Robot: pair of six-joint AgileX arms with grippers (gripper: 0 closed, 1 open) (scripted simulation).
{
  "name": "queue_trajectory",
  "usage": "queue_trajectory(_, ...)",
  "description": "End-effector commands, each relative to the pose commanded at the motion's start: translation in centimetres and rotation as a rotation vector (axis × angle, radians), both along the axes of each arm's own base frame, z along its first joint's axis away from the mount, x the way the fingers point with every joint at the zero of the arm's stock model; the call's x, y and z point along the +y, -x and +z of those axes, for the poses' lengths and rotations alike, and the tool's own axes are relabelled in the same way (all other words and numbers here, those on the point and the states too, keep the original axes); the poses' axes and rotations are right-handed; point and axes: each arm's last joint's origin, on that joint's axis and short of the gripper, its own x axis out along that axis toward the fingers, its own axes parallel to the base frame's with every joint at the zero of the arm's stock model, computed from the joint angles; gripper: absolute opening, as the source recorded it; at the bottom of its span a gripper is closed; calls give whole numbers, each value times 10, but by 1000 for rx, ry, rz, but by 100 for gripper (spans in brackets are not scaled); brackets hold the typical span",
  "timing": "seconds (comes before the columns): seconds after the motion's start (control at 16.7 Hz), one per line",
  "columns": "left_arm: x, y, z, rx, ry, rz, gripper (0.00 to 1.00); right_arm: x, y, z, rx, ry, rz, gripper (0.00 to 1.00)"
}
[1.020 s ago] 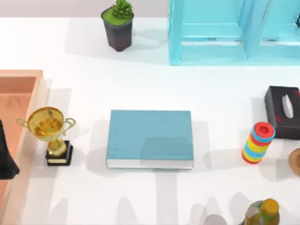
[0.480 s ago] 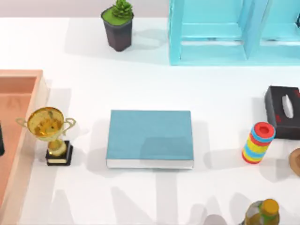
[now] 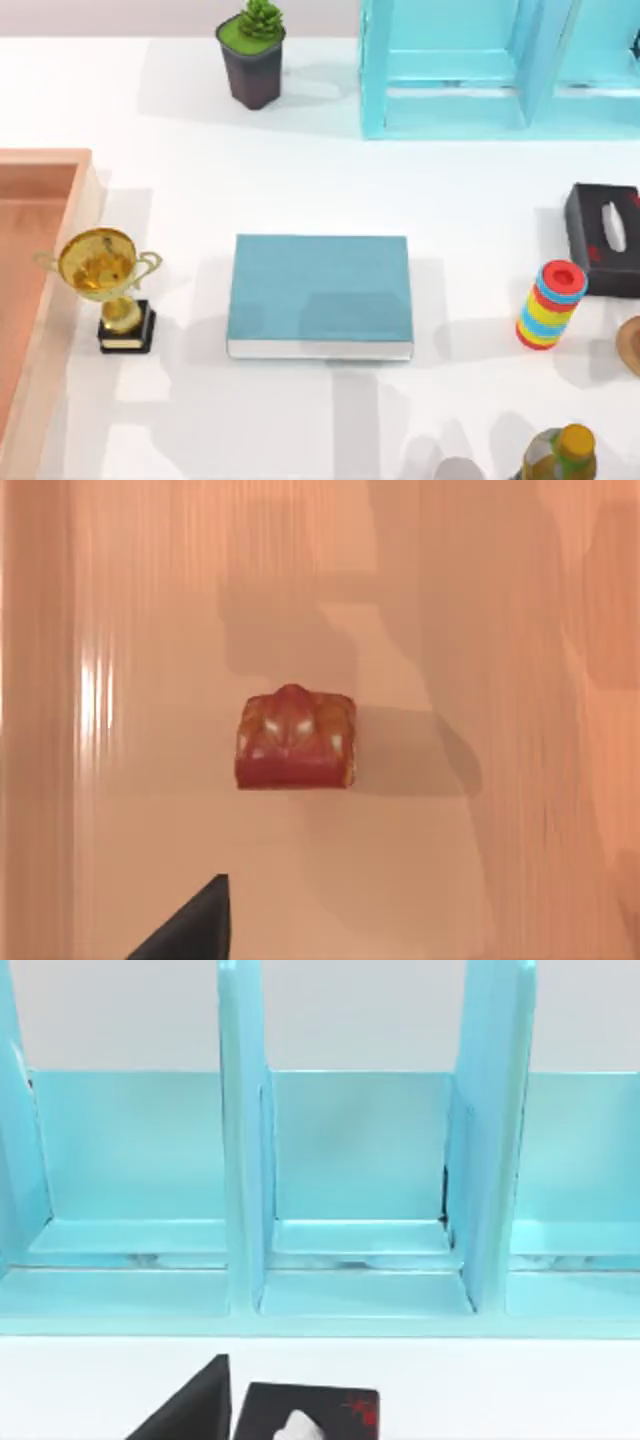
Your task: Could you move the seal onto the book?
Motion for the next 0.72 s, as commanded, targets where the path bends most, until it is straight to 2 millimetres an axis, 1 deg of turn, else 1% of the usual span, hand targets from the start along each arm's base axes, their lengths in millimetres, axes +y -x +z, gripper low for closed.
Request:
queue_trajectory(0.18,19,-39,-8,192,24,11,100,0,0,0,0,0,0,100)
queue_trajectory(0.36,36,-68,-19,329,46,19,100,0,0,0,0,0,0,100)
queue_trajectory(0.54,49,-87,-28,412,60,22,100,0,0,0,0,0,0,100)
queue_trajectory(0.72,53,-92,-31,436,64,23,100,0,0,0,0,0,0,100)
